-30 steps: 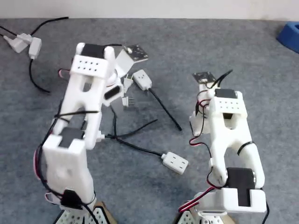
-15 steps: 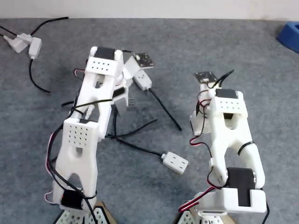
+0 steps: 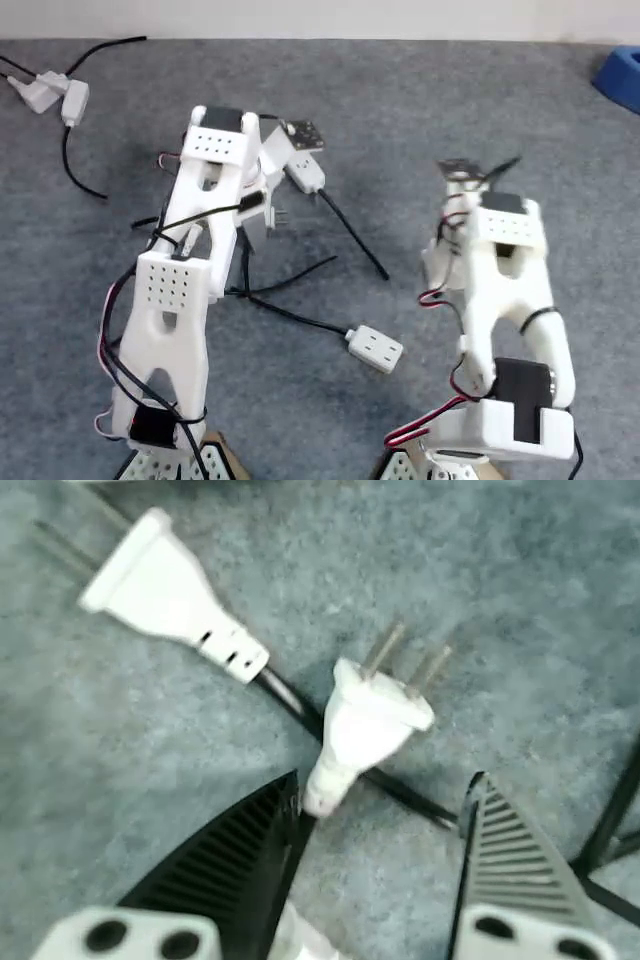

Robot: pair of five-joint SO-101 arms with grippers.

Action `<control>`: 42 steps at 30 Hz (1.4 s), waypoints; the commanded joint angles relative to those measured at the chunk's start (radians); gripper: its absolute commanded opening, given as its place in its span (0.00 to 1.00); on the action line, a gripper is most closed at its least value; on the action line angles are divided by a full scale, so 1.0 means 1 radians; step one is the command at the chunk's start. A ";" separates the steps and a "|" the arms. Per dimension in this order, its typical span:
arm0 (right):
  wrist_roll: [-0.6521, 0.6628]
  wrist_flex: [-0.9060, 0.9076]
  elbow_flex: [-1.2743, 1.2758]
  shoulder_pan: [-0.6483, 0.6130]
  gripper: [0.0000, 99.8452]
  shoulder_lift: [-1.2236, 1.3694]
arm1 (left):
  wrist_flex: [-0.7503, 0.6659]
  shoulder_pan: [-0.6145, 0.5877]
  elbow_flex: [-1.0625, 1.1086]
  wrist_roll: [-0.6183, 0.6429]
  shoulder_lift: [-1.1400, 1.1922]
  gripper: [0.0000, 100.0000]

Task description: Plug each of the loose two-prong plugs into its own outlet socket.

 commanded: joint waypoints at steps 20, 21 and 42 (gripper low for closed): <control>0.020 -0.018 0.010 0.127 0.39 -0.012 | 0.044 0.119 -0.265 0.103 0.035 0.02; 0.020 -0.025 0.018 0.143 0.39 -0.012 | 0.044 0.136 -0.291 0.129 0.035 0.02; 0.091 -0.191 0.047 0.668 0.39 -0.002 | 0.034 0.809 -0.277 0.261 -0.085 0.02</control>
